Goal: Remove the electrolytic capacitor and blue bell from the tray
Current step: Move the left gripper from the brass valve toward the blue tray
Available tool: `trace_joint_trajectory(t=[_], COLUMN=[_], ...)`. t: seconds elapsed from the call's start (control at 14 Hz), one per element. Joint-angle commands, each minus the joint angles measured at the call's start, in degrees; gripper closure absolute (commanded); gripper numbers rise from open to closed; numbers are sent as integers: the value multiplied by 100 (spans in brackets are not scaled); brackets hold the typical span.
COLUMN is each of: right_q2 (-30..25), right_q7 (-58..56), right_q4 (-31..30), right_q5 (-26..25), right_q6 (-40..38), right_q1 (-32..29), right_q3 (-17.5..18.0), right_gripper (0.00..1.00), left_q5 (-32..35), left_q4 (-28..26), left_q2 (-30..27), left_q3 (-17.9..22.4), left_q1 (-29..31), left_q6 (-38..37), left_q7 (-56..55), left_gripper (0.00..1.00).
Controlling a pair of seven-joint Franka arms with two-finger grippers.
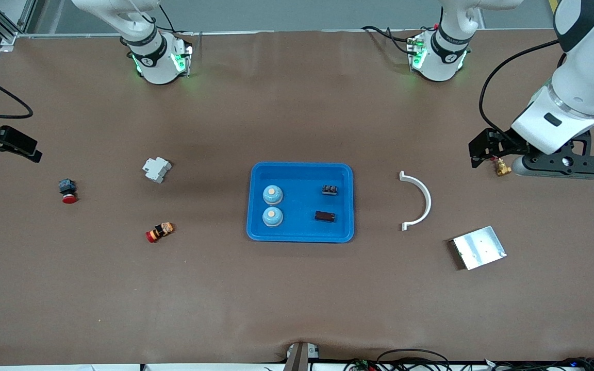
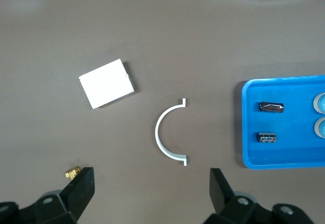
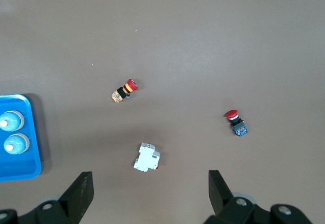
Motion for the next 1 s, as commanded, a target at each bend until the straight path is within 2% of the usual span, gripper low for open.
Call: trace_joint_trajectory(t=[0.0, 0.93], right_q2=[-105, -105], right_q7=[-11, -29], right_q4=[-39, -83], right_q5=[-23, 21], right_q6=[-59, -200], right_q1=[21, 161], right_q3=[-11, 33], right_gripper=[0, 0], left_q5=[-17, -105], left_q4=[-25, -130], left_q2=[-26, 1], left_q3=[-15, -15], left_q1=[-5, -23], left_q6=[-35, 9], left_q7=[-19, -72], left_gripper=[0, 0])
